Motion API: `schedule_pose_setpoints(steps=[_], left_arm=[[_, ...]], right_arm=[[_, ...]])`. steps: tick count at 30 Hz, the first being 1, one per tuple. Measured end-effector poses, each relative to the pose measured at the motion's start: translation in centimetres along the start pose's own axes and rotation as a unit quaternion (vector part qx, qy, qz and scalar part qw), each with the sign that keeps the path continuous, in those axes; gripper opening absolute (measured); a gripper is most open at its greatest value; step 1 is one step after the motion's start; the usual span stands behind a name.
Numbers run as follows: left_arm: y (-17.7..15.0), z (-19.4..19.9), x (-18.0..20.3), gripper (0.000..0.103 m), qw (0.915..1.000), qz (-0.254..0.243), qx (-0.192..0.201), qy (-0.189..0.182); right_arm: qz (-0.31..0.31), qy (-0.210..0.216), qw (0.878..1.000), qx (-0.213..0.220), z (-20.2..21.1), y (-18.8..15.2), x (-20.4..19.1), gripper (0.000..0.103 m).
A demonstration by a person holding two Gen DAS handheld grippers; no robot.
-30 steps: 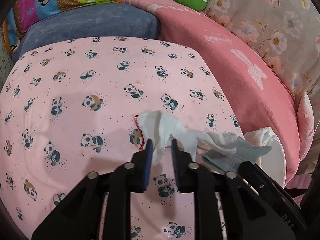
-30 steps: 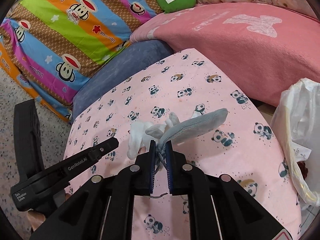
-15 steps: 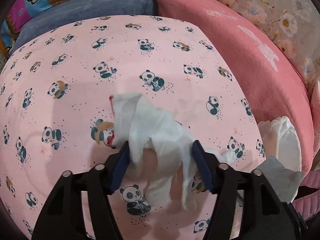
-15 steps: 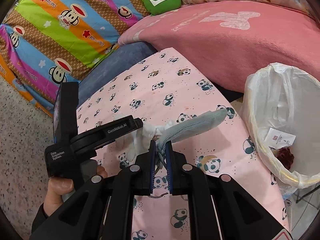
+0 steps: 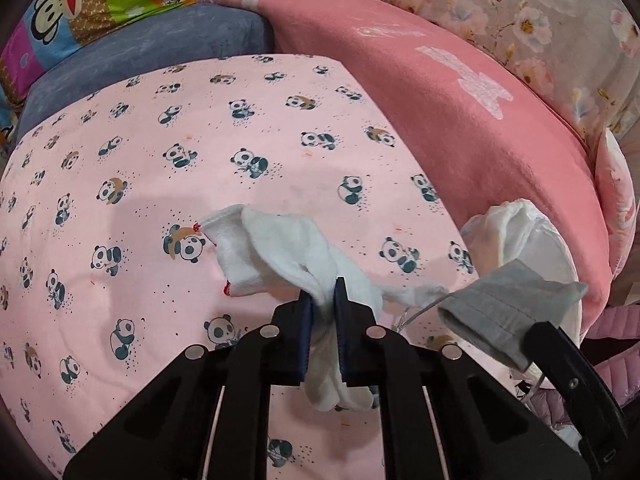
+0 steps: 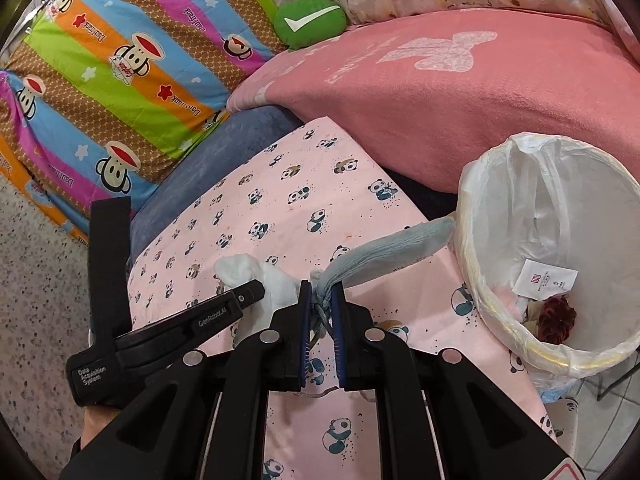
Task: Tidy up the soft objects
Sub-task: 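Lift and carry the white glove and grey cloth over the bin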
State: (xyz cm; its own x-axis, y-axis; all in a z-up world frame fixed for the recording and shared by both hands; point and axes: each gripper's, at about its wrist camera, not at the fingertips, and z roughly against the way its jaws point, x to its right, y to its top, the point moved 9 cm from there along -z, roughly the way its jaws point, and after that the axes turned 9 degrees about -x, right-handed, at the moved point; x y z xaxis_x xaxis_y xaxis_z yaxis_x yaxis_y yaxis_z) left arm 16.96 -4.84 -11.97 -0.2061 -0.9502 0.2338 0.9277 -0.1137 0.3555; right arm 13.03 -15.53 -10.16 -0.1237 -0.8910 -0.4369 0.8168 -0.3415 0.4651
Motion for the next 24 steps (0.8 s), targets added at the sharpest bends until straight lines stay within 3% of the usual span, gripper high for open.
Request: schedule_pose_setpoints(steps=[11,24], left_arm=[[-0.3,4.4,7.1,0.010,0.9960,-0.076,0.045,-0.016],[-0.5,5.7,15.8,0.011,0.9830,-0.168,0.067,-0.029]], right_arm=[[-0.015,0.000,0.998,0.060,5.8,1.4,1.7,0.011],[-0.061,-0.005,0.990,0.124,12.6,3.3,8.1,0.011]])
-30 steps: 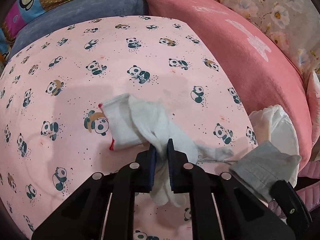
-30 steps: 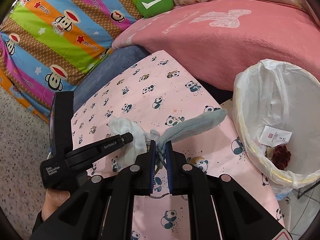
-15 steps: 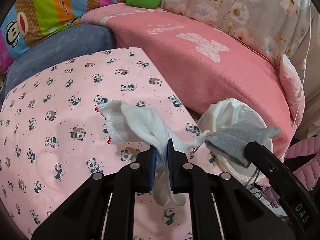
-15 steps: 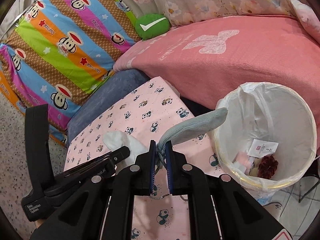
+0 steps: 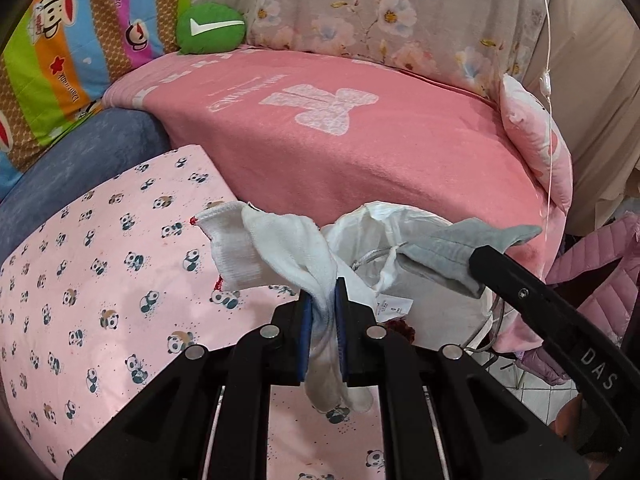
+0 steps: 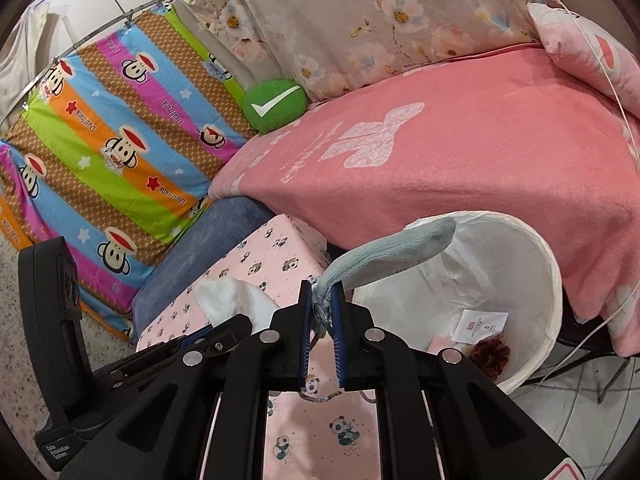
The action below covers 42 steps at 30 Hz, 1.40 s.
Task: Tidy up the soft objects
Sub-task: 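Lift and carry the white glove and grey cloth over the bin, then open both tools to drop the glove and grey cloth into the bin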
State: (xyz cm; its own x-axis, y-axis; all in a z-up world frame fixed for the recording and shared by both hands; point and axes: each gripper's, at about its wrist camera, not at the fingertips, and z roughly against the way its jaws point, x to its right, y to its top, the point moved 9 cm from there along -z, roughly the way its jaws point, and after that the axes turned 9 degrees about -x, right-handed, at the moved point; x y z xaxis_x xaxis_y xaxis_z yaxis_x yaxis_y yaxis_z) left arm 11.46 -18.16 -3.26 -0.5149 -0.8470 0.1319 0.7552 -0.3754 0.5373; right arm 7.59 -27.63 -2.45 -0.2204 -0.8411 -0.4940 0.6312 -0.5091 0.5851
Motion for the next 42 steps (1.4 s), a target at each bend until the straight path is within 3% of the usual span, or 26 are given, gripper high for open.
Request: schedule_pose_setpoints(steps=[17,30,36,40,42], left_arm=[[1.3,-2.8,6.2,0.012,0.9980,-0.061,-0.016,-0.004],[1.6,-5.3,6.6,0.013,0.9973,-0.060,-0.040,-0.008],[2.0,-5.6,5.8,0.039,0.9981,-0.048,-0.038,-0.008],[2.5,-5.3,5.1,0.067,0.9989,-0.041,-0.025,0.000],[2.6,-5.0,4.6,0.071,0.9992,-0.037,-0.017,0.008]], right_arm=[[-0.047,-0.019,0.998,0.023,2.9,2.8,8.0,0.011],[-0.049,-0.027,0.998,0.010,1.4,3.4,9.2,0.011],[-0.044,-0.033,0.998,0.002,0.1,3.7,8.9,0.012],[-0.045,-0.039,0.998,0.001,-0.5,3.8,8.7,0.017],[-0.043,-0.042,0.998,-0.002,-0.8,3.8,8.4,0.017]])
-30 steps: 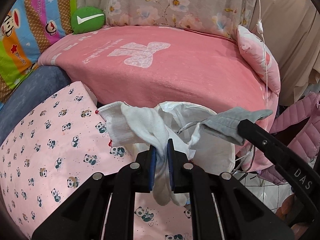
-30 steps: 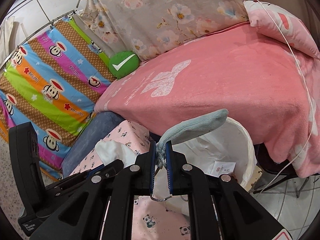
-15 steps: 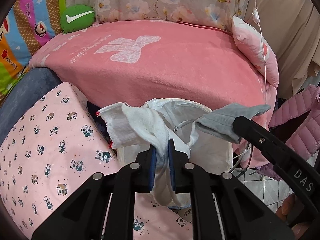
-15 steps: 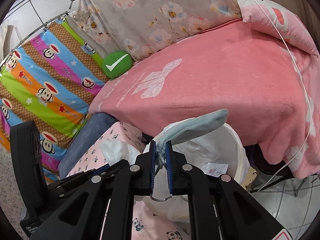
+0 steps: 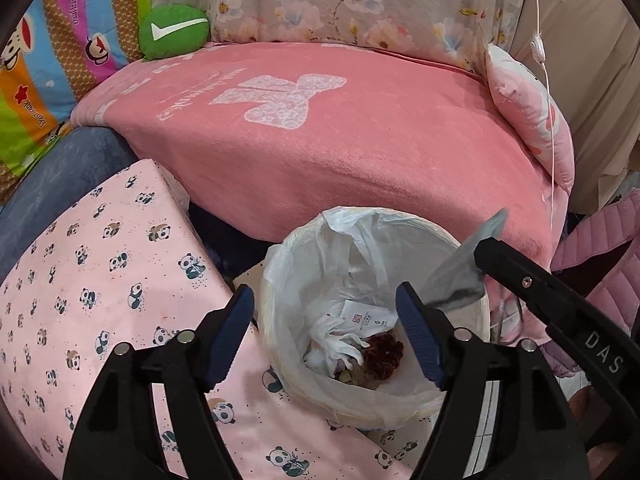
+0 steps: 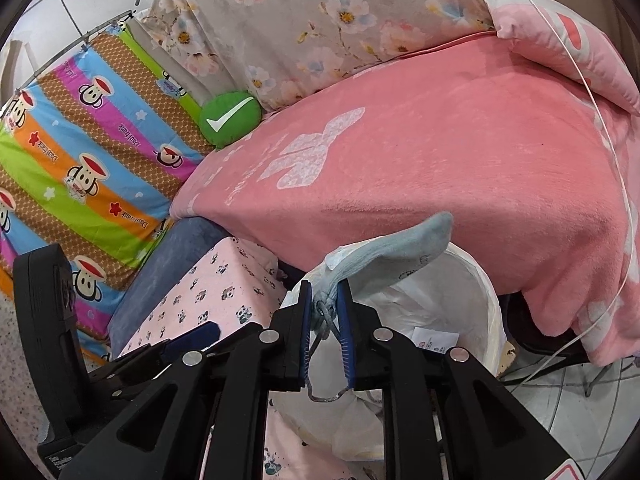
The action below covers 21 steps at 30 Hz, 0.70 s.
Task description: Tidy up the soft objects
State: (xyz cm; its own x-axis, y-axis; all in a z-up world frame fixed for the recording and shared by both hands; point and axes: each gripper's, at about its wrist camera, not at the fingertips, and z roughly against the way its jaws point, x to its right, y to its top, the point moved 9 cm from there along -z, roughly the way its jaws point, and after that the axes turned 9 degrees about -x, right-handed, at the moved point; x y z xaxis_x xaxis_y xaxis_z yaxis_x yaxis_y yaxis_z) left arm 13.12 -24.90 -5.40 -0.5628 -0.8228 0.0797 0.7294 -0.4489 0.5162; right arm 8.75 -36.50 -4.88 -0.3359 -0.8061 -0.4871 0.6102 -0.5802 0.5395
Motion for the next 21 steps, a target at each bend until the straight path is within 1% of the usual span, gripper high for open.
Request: schedule_pose_setpoints(steps=[2,3,5,11,13,15,17,18,20,21], left_arm=[[0.0,0.3,-0.6,0.071,1.0000,0.006,0.002,0.004],[0.0,0.4,-0.9,0.071,0.9999,0.010,0.003,0.005],[-0.2,0.8,-1.6,0.071,0.9998,0.018,0.006,0.007],[-1.4,1.6,-3.3,0.071,0.9991,0.033,0.008,0.026],[-1.9,1.9,-3.9,0.071,0.9988,0.037,0.008,0.031],[-2.5,2.3,-4.4,0.071,0.9983,0.038,0.012,0.042],[-3.0,2.8,-4.8,0.074,0.9976,0.037,0.016,0.056],[-3.2,3.0,-5.0,0.077,0.9973,0.037,0.018,0.060],[-3.6,3.4,-5.4,0.083,0.9967,0.040,0.022,0.067],[-3.9,3.6,-5.7,0.089,0.9963,0.041,0.023,0.072]], right_arm=[[0.003,-0.005,1.000,-0.002,-0.2,0.0,-0.2,0.020],[0.007,-0.009,1.000,-0.004,-0.2,-0.1,-0.5,0.024],[0.014,-0.012,1.000,-0.007,-0.1,-0.2,-0.8,0.027],[0.033,-0.037,0.998,-0.027,0.3,-1.2,-1.4,0.031],[0.039,-0.042,0.998,-0.031,0.4,-1.4,-1.6,0.033],[0.050,-0.053,0.997,-0.035,0.6,-2.0,-1.8,0.040],[0.062,-0.065,0.995,-0.038,0.8,-2.7,-2.1,0.046],[0.065,-0.068,0.995,-0.038,0.8,-3.0,-2.2,0.049],[0.072,-0.079,0.993,-0.041,1.0,-3.8,-2.4,0.051],[0.076,-0.084,0.993,-0.041,1.1,-4.2,-2.5,0.055]])
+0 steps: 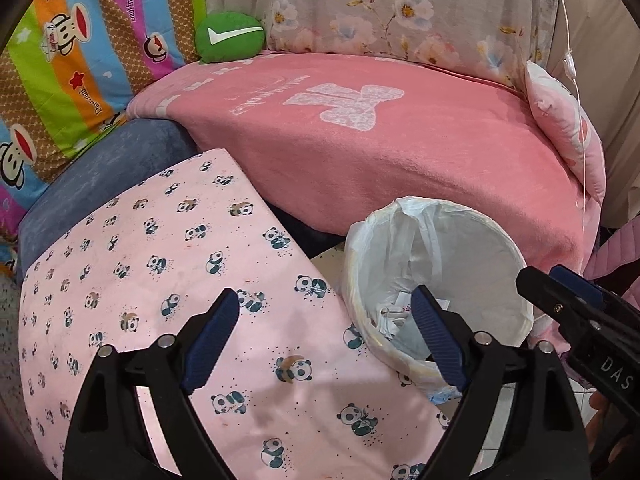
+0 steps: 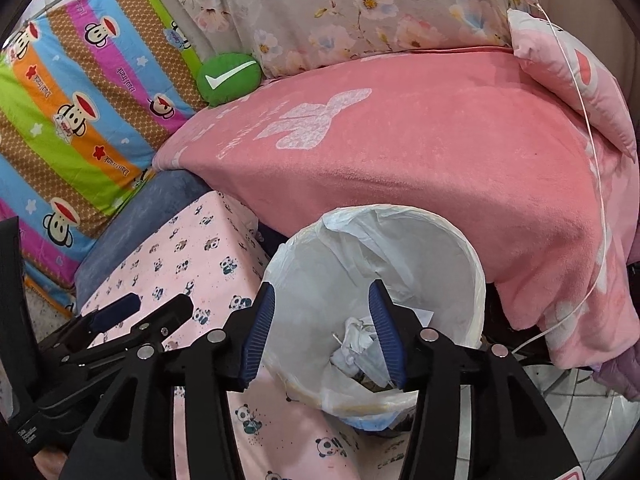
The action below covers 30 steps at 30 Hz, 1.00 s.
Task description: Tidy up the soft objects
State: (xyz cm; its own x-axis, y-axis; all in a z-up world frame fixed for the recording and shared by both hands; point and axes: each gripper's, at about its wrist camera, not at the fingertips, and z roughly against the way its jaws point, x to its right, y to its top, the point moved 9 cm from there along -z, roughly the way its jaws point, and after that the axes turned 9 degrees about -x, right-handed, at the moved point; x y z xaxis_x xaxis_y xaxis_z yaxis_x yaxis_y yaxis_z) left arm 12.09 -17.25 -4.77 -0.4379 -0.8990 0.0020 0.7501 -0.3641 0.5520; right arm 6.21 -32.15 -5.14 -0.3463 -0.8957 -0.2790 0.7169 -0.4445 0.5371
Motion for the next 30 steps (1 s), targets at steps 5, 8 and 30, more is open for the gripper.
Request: schedule_pose_setpoints(steps=[5,8,30], left_arm=[[-0.9,0.4,-0.8,0.092,0.9999,0.002,0.001,0.010],[-1.6,0.5,-1.4,0.092,0.9999,0.008,-0.002,0.012],[-4.0,1.5,-2.0,0.093,0.9992,0.022,0.006,0.034]], right_arm=[[0.017,-0.028,0.999,0.002,0.6,-1.5,-0.6,0.063],[0.025,-0.045,0.999,0.007,0.9,-2.2,-0.9,0.066],[0.047,-0.089,0.995,0.005,1.6,-4.8,-0.3,0.098]])
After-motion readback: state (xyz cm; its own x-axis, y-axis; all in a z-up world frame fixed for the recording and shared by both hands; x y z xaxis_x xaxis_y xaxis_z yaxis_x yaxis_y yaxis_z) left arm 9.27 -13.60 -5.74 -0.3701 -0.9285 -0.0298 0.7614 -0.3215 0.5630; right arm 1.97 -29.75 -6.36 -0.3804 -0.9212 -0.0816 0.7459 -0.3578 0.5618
